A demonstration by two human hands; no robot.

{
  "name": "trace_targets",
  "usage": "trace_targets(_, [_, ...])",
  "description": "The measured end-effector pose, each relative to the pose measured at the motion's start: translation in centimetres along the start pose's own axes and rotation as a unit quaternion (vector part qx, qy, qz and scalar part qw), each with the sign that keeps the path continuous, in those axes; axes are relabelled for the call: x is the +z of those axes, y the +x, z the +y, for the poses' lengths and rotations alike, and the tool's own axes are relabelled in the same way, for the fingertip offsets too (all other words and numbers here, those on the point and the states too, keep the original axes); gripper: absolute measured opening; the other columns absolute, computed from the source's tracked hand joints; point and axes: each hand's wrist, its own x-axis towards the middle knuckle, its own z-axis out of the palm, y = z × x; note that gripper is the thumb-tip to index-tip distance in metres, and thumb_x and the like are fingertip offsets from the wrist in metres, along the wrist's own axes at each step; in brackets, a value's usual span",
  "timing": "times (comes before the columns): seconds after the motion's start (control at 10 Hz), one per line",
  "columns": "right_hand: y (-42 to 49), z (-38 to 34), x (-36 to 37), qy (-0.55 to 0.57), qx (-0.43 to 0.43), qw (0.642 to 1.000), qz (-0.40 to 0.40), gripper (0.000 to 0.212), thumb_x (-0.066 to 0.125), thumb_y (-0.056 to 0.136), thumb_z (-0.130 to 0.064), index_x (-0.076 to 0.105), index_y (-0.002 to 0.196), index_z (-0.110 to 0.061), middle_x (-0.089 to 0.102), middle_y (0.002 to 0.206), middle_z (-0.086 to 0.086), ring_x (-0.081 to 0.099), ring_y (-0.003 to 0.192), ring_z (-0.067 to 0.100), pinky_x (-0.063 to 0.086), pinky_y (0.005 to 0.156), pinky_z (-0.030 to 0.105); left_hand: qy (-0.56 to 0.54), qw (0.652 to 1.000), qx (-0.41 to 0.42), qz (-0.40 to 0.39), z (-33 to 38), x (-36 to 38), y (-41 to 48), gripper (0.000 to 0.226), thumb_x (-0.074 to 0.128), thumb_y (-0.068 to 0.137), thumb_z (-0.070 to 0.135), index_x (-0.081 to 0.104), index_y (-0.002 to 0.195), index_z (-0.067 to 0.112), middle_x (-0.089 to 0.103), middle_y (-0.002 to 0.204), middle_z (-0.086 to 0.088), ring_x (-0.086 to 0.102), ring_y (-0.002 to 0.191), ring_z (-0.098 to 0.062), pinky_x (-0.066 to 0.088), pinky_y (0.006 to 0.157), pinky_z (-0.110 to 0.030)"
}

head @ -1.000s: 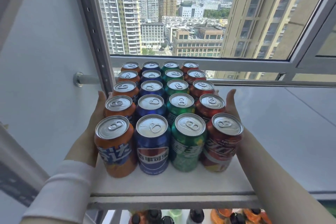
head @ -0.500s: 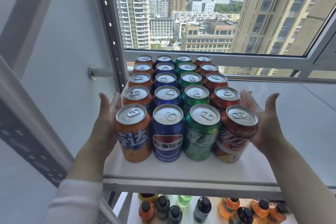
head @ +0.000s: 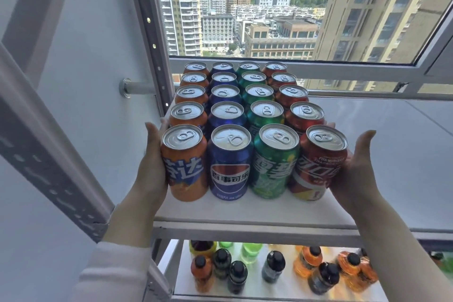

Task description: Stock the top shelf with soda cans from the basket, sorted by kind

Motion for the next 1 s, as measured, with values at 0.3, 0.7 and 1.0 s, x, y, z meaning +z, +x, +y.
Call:
trace_targets(0.3, [-0.4, -0.6, 1.0, 0.01, 0.02, 0.999, 0.039, 0.07, 0.033, 0.043, -0.081, 0.073, 0.086, -0.044, 0.072, 0.103, -0.012, 0.068, 0.093, 0.006, 0.056, 0.074, 0.025, 0.01, 1.0, -0.007, 0.016, 0.1, 0.6, 0.0, 0.08, 0.026, 0.07, 0.068, 0.05, 0.131, 0.024, 0.066, 0.118, -0.002, 0.067, 0.101, -0.02, 0.054, 0.088, -0.037])
trace_targets(0.7, [-0.3, 0.3, 0.8, -0.057, -0.014, 0.993, 0.099, 0.094, 0.044, 0.039, -0.092, 0.069, 0.107, -0.032, 0.069, 0.113, -0.004, 0.063, 0.109, 0.016, 0.051, 0.092, 0.037, -0.004, 0.998, 0.034, 0.045, -1.0, 0.5, 0.2, 0.075, 0.027, 0.077, 0.064, 0.046, 0.134, 0.019, 0.071, 0.103, 0.006, 0.069, 0.091, -0.013, 0.056, 0.07, -0.024])
trace_targets(1.0, [-4.9, 2.2, 1.5, -0.204, -0.08, 0.95, 0.22, 0.081, 0.026, 0.069, -0.078, 0.053, 0.126, -0.028, 0.056, 0.127, -0.015, 0.049, 0.121, 0.001, 0.033, 0.104, 0.026, 0.162, 0.98, 0.035, 0.11, -1.3, 0.7, -5.3, 0.068, 0.018, 0.084, 0.062, 0.04, 0.138, 0.028, 0.049, 0.134, 0.009, 0.048, 0.119, -0.002, 0.036, 0.092, -0.017])
